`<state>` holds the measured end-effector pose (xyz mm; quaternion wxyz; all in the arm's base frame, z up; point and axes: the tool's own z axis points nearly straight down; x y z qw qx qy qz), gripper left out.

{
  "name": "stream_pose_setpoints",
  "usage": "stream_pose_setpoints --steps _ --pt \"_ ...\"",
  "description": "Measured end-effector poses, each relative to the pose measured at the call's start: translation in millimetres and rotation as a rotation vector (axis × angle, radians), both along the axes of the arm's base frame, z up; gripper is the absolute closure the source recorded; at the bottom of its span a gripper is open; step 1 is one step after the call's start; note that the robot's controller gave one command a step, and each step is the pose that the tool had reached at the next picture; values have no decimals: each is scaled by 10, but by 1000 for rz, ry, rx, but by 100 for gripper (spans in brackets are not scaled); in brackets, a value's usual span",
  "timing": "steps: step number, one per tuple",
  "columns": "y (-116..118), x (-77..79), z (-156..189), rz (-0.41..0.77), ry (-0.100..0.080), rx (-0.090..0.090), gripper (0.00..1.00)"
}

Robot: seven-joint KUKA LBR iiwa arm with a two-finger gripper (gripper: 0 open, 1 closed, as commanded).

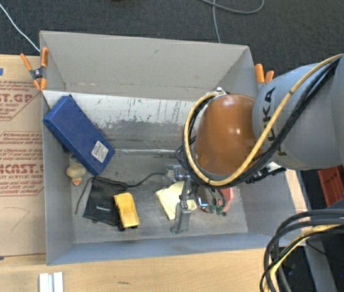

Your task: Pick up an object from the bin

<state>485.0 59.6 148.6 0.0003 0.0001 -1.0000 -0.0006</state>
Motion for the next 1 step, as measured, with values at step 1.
stream_pose_setpoints --steps 1 --pt "-517 174 -390 47 11 0 0"
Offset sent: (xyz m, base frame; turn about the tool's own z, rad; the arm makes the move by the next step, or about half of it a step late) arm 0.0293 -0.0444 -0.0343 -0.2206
